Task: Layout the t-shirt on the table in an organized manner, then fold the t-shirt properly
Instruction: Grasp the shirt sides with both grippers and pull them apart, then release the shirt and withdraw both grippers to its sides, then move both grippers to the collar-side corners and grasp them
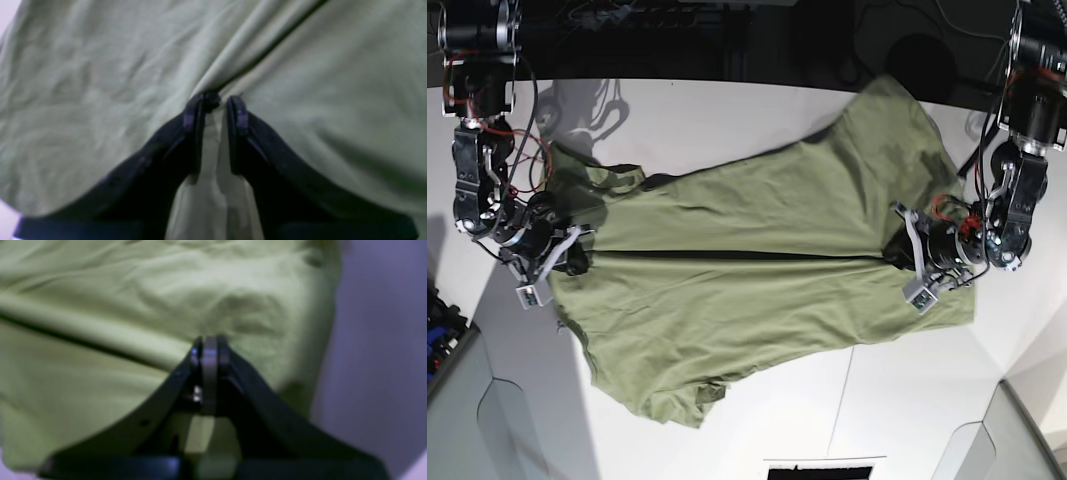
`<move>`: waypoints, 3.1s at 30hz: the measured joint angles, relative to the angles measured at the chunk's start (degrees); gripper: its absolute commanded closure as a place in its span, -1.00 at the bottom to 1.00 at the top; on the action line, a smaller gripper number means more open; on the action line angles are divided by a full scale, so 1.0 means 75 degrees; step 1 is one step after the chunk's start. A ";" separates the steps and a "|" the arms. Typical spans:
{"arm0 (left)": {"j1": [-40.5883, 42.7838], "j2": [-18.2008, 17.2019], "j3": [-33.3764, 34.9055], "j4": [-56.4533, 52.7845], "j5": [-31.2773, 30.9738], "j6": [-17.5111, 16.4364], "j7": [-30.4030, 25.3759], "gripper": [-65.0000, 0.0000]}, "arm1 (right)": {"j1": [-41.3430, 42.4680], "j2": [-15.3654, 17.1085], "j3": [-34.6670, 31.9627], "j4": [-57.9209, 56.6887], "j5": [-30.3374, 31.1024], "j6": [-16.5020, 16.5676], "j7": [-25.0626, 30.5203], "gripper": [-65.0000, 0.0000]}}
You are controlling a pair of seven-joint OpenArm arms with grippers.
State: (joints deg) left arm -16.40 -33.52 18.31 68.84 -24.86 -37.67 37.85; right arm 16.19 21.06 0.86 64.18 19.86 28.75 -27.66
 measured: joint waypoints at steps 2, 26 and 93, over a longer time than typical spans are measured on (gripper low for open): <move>-0.0501 0.0111 0.0271 -0.0449 0.0213 0.0020 -0.0087 0.51 | -0.0271 -0.0079 0.0073 0.0373 -0.0026 -0.0003 -0.0067 1.00; -0.0595 -0.1626 0.1638 0.1658 -0.1827 -0.0245 0.1239 0.51 | -0.0289 -0.0396 0.2034 0.1378 0.0498 -0.0076 -0.0632 1.00; 0.1364 -0.2296 -0.2538 0.0635 -0.4351 -0.0271 0.2358 0.51 | -0.3363 0.1411 0.2608 0.2314 0.2486 0.0376 -0.2142 1.00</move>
State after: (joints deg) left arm -6.17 -50.74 -0.73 73.60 -57.49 -39.70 55.53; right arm -9.04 31.64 20.43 81.54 38.50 31.57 -43.72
